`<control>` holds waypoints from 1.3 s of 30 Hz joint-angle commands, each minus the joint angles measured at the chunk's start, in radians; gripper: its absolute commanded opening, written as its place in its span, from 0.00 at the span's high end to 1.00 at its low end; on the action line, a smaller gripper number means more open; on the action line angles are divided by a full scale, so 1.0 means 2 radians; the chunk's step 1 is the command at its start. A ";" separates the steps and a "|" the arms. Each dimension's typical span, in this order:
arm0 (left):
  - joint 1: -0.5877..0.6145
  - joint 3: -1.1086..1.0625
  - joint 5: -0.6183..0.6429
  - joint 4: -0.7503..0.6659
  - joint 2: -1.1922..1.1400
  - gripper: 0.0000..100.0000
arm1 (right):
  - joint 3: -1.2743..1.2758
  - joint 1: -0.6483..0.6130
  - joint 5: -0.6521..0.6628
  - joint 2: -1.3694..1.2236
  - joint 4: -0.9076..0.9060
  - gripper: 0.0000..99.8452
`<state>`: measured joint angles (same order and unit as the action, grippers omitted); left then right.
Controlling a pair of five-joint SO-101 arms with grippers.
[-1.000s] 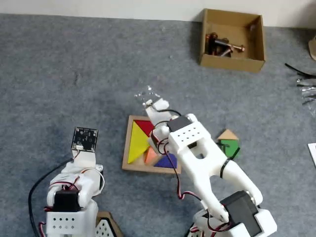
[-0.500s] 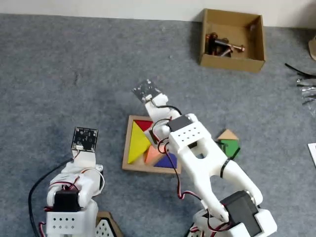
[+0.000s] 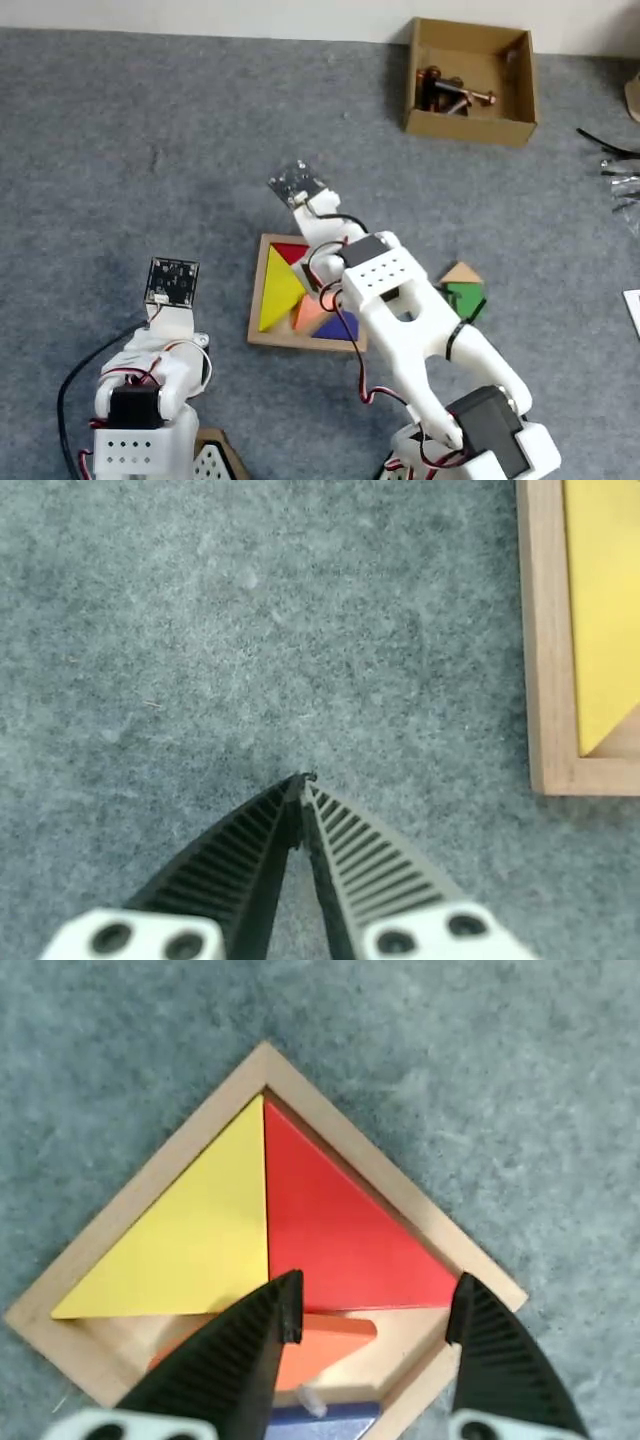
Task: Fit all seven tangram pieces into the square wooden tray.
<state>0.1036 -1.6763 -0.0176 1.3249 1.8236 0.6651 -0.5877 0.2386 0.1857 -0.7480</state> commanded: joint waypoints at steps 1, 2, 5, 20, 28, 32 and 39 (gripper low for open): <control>-0.006 -0.009 0.001 0.002 0.005 0.99 | -0.007 0.007 0.008 -0.010 0.010 0.77; -0.006 -0.009 0.001 0.002 0.005 0.99 | -0.007 0.007 0.008 -0.015 0.010 0.77; -0.006 -0.009 0.001 0.002 0.005 0.99 | -0.007 0.007 0.008 -0.020 0.010 0.77; -0.006 -0.009 0.001 0.002 0.005 0.99 | -0.003 0.013 0.017 -0.020 -0.013 0.77; -0.006 -0.009 0.001 0.002 0.005 0.99 | -0.002 0.013 0.035 -0.023 -0.039 0.77; -0.006 -0.009 0.001 0.002 0.005 0.99 | -0.002 0.013 0.036 -0.020 -0.056 0.77; -0.006 -0.009 0.001 0.002 0.005 0.99 | -0.002 0.012 0.036 -0.020 -0.070 0.77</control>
<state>0.1036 -1.6763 -0.0176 1.3249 1.8236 0.6651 -0.5785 0.2969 0.1289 -0.8769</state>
